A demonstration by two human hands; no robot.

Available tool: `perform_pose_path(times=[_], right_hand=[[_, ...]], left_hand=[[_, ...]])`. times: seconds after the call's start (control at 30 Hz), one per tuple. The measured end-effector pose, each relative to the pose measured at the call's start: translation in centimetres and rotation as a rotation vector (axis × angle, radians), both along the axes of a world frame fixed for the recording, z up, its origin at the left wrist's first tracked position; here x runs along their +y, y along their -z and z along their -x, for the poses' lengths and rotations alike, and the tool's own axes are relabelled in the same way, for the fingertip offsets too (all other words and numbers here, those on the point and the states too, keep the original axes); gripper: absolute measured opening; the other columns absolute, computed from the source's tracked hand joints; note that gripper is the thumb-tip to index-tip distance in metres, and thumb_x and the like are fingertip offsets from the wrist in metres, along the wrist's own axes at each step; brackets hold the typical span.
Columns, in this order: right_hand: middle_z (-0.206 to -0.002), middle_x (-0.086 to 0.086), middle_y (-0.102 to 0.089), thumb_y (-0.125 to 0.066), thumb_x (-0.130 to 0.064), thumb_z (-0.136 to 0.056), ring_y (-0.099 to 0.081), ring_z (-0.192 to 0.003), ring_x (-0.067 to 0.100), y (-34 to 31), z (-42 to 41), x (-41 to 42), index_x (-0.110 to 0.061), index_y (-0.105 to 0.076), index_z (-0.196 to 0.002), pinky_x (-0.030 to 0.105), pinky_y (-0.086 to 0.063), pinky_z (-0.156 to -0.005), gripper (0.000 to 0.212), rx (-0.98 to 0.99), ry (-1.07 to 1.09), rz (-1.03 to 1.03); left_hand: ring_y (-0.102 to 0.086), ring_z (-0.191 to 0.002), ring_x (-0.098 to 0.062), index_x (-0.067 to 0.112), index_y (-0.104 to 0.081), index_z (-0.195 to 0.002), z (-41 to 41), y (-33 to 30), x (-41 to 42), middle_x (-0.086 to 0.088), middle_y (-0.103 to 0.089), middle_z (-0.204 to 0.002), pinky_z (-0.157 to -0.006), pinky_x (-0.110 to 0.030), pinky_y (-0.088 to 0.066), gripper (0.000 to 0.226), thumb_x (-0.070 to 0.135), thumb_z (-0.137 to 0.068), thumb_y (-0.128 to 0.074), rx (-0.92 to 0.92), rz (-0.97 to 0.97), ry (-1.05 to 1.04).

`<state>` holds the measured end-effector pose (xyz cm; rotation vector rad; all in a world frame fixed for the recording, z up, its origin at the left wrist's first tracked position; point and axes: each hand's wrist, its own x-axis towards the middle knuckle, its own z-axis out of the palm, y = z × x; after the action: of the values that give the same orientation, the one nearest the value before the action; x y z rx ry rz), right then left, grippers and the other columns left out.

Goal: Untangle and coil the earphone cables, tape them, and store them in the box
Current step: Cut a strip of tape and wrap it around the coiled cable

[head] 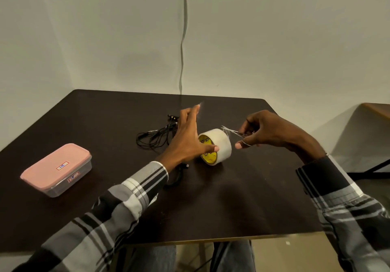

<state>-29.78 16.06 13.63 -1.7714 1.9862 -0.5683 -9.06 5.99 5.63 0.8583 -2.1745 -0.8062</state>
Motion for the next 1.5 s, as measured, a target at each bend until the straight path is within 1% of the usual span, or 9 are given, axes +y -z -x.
perform_pose_path(times=[0.13,0.4,0.63,0.8,0.9,1.0,1.13,1.37,1.5], right_hand=[[-0.076,0.006,-0.072,-0.092,-0.034,-0.064,-0.063,-0.064,0.014,0.0,0.3,0.4,-0.015,-0.071,-0.083,0.033,-0.055,-0.064,0.034,-0.041,0.018,0.025],[-0.081,0.014,-0.071,-0.091,-0.030,-0.065,-0.062,-0.065,0.015,-0.4,0.6,1.3,-0.010,-0.070,-0.087,0.029,-0.053,-0.061,0.036,-0.128,0.027,0.077],[-0.069,0.008,-0.072,-0.090,-0.035,-0.066,-0.063,-0.058,0.014,1.3,0.6,2.2,-0.011,-0.071,-0.079,0.035,-0.057,-0.064,0.034,-0.170,0.227,0.265],[-0.061,0.004,-0.071,-0.092,-0.026,-0.065,-0.068,-0.055,0.016,5.4,-1.7,2.2,-0.011,-0.071,-0.076,0.036,-0.060,-0.060,0.028,-0.294,0.380,0.386],[-0.068,0.001,-0.074,-0.088,-0.016,-0.071,-0.073,-0.064,0.011,7.6,-2.9,1.7,-0.013,-0.073,-0.082,0.033,-0.062,-0.066,0.020,-0.308,0.409,0.363],[-0.075,-0.005,-0.075,-0.084,-0.016,-0.076,-0.073,-0.068,0.006,8.8,-3.7,0.9,-0.017,-0.076,-0.086,0.033,-0.063,-0.069,0.013,-0.225,0.426,0.318],[-0.073,-0.008,-0.071,-0.082,-0.026,-0.077,-0.070,-0.067,0.011,9.8,-3.9,-0.2,-0.028,-0.072,-0.077,0.038,-0.063,-0.064,0.010,0.002,0.489,0.236],[-0.082,0.003,-0.067,-0.079,-0.025,-0.080,-0.067,-0.074,0.020,9.7,-3.1,-1.2,-0.016,-0.071,-0.090,0.040,-0.062,-0.067,0.015,0.263,0.491,0.145],[-0.095,0.011,-0.066,-0.073,-0.019,-0.086,-0.066,-0.086,0.028,9.3,-2.7,-1.6,-0.008,-0.068,-0.102,0.043,-0.060,-0.076,0.021,0.365,0.465,0.106]], left_hand=[[-0.025,-0.138,-0.016,0.020,0.001,-0.154,1.1,-1.7,-1.1,-0.007,-0.014,-0.146,-0.108,-0.030,-0.032,0.129,0.018,-0.064,-0.091,-0.122,0.010,0.158],[-0.039,-0.135,-0.023,0.017,-0.004,-0.154,2.9,-2.1,-1.7,-0.005,-0.016,-0.144,-0.107,-0.040,-0.045,0.121,0.012,-0.067,-0.088,-0.271,0.111,0.264],[-0.050,-0.116,-0.021,0.017,-0.007,-0.153,3.0,-1.6,-1.4,-0.005,-0.019,-0.141,-0.091,-0.043,-0.054,0.124,0.024,-0.064,-0.091,-0.168,0.112,0.087],[-0.046,-0.113,-0.017,0.016,-0.013,-0.150,3.0,-0.4,-0.8,-0.003,-0.019,-0.137,-0.090,-0.030,-0.050,0.119,0.020,-0.061,-0.093,0.031,-0.126,-0.058],[-0.043,-0.123,-0.021,0.019,-0.015,-0.148,3.6,0.9,0.1,0.005,-0.018,-0.128,-0.099,-0.035,-0.050,0.117,0.024,-0.061,-0.093,0.129,-0.286,-0.094],[-0.041,-0.130,-0.025,0.023,-0.016,-0.149,4.5,2.4,0.7,0.008,-0.018,-0.124,-0.104,-0.041,-0.048,0.120,0.030,-0.058,-0.094,0.207,-0.425,-0.134],[-0.040,-0.128,-0.020,0.016,-0.017,-0.150,5.6,3.7,1.7,0.001,-0.021,-0.133,-0.107,-0.037,-0.045,0.119,0.035,-0.059,-0.093,0.232,-0.497,-0.180],[-0.045,-0.128,-0.021,0.021,-0.023,-0.147,5.8,4.2,2.0,0.006,-0.022,-0.127,-0.103,-0.041,-0.049,0.115,0.036,-0.057,-0.093,0.279,-0.616,-0.155],[-0.050,-0.118,-0.017,0.018,-0.035,-0.142,4.9,2.9,2.0,0.002,-0.036,-0.136,-0.097,-0.037,-0.051,0.078,0.024,-0.078,-0.081,0.304,-0.671,-0.168]])
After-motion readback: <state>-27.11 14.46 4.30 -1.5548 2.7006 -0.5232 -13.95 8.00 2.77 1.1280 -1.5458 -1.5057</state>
